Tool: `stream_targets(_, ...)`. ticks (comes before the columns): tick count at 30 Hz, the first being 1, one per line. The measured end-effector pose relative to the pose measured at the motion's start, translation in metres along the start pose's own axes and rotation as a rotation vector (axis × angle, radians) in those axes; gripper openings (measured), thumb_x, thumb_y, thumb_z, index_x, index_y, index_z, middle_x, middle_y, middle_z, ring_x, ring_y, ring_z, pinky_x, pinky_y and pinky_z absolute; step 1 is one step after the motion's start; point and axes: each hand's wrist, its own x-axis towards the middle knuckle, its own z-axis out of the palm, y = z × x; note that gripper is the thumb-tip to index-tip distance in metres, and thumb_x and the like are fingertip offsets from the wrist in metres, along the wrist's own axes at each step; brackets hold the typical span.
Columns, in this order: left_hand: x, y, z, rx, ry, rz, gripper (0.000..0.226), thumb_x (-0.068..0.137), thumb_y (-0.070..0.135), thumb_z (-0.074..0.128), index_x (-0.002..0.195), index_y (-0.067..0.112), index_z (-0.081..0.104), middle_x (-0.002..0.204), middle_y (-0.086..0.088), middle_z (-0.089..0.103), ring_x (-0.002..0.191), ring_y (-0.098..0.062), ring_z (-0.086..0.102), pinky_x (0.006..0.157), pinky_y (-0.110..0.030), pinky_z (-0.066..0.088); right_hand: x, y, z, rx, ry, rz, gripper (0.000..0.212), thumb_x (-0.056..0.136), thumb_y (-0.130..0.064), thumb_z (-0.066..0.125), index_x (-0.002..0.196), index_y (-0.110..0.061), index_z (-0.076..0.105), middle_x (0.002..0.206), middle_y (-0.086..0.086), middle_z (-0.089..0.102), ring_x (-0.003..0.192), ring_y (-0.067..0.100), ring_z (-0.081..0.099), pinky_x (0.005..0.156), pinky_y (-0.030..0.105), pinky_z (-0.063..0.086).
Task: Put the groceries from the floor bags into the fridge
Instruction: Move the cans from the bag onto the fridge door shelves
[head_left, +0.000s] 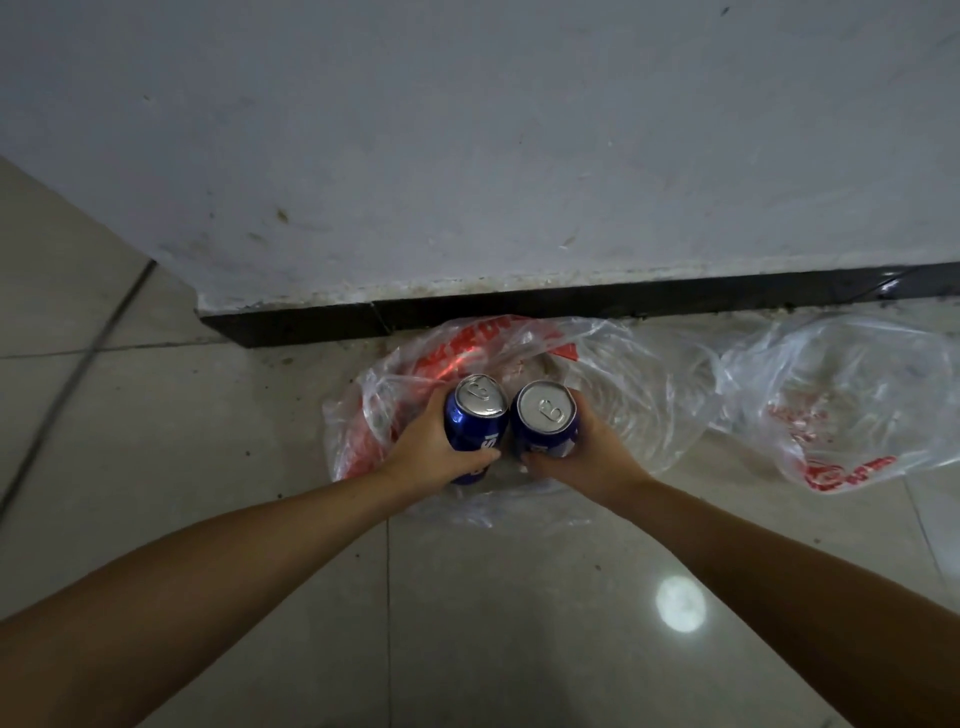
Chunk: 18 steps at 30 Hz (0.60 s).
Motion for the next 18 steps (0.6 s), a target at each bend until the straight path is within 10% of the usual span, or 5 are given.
stream_targets(6, -0.003, 0.015, 0.004, -0.009, 0.043, -0.007, 0.085, 0.069, 0.02, 0.082, 0.138, 0.02, 0.034, 0.126, 0.008, 0.054, 0.111, -0.004, 0.049, 0.092, -0.017, 0.04, -0.008, -0.01, -0.003, 0.018, 0.058, 0.028, 0.072, 0.068, -0.013, 0.083, 0.124, -0.029, 0.041, 0.113, -0.016, 0.055, 0.103, -0.003, 0.053, 0.075, 0.001, 0.042)
stream_targets(13, -0.05, 0.111, -0.019, -0.158, 0.185, -0.114, 0.08, 0.071, 0.009, 0.08, 0.136, 0.016, 0.035, 0.132, 0.0, 0.053, 0.123, -0.016, 0.049, 0.1, -0.026, 0.038, -0.07, -0.094, -0.038, 0.103, 0.169, 0.108, 0.074, 0.069, -0.011, 0.081, 0.131, -0.017, 0.04, 0.118, -0.008, 0.054, 0.111, 0.007, 0.05, 0.095, 0.026, 0.044)
stream_targets(18, -0.104, 0.183, -0.05, -0.106, 0.22, -0.087, 0.074, 0.068, 0.012, 0.082, 0.129, 0.02, 0.04, 0.112, 0.013, 0.051, 0.103, -0.003, 0.053, 0.076, -0.006, 0.044, -0.123, -0.17, -0.082, 0.084, 0.109, 0.15, 0.068, 0.068, -0.013, 0.082, 0.122, -0.023, 0.041, 0.114, -0.007, 0.056, 0.107, 0.011, 0.055, 0.089, 0.027, 0.047)
